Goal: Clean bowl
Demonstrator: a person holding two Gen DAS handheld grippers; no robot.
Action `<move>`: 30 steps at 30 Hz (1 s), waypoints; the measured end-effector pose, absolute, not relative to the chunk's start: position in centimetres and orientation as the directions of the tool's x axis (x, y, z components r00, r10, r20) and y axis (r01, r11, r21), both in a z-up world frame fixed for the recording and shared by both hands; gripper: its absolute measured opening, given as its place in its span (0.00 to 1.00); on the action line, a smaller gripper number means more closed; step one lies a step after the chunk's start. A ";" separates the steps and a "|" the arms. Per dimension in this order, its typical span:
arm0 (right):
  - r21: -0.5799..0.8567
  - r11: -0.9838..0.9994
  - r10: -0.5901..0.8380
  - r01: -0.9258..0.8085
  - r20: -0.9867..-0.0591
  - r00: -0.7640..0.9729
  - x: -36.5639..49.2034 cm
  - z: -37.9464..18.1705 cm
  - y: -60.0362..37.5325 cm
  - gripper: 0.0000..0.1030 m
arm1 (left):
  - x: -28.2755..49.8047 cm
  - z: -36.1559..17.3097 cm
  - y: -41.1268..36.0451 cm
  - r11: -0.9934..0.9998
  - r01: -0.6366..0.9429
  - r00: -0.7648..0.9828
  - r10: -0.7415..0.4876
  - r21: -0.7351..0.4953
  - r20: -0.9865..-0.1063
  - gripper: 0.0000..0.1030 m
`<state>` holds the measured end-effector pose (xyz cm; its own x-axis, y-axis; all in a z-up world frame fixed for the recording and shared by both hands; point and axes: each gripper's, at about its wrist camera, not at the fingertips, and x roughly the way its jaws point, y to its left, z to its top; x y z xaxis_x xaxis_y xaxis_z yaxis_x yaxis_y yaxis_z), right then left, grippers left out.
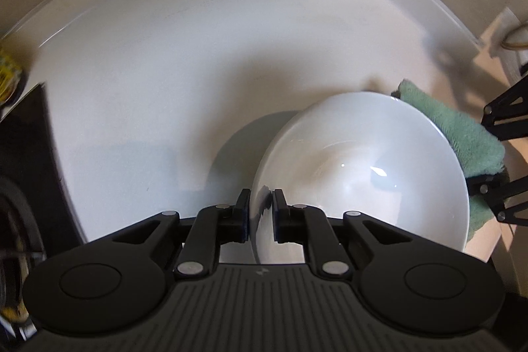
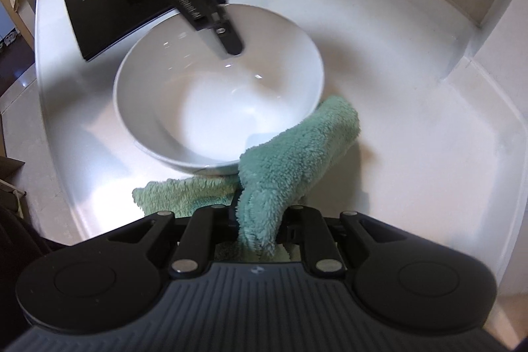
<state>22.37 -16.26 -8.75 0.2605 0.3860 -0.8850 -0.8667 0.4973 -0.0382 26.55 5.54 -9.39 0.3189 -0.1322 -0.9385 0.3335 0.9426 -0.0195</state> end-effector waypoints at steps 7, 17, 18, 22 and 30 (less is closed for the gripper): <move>-0.012 0.530 0.393 -0.848 -0.883 0.257 21.2 -8.9 -17.0 0.12 | 25.1 -9.5 5.5 0.970 0.243 0.349 -0.109 -0.022 -0.931 0.12; 0.048 0.580 0.417 -0.813 -0.875 0.246 19.5 -9.2 -16.8 0.12 | 24.2 -9.4 5.2 0.950 0.313 0.322 -0.098 0.008 -0.942 0.12; 0.047 0.583 0.416 -0.811 -0.875 0.248 20.0 -9.2 -16.8 0.12 | 24.4 -9.3 5.3 0.943 0.332 0.316 -0.106 0.005 -0.943 0.12; 0.003 0.577 0.395 -0.817 -0.876 0.276 21.6 -9.0 -16.9 0.12 | 25.5 -8.8 5.1 0.915 0.402 0.310 -0.121 0.015 -0.943 0.12; -0.051 0.586 0.366 -0.809 -0.874 0.320 23.2 -8.8 -15.9 0.12 | 24.8 -8.8 5.1 0.942 0.335 0.350 -0.087 0.038 -0.933 0.13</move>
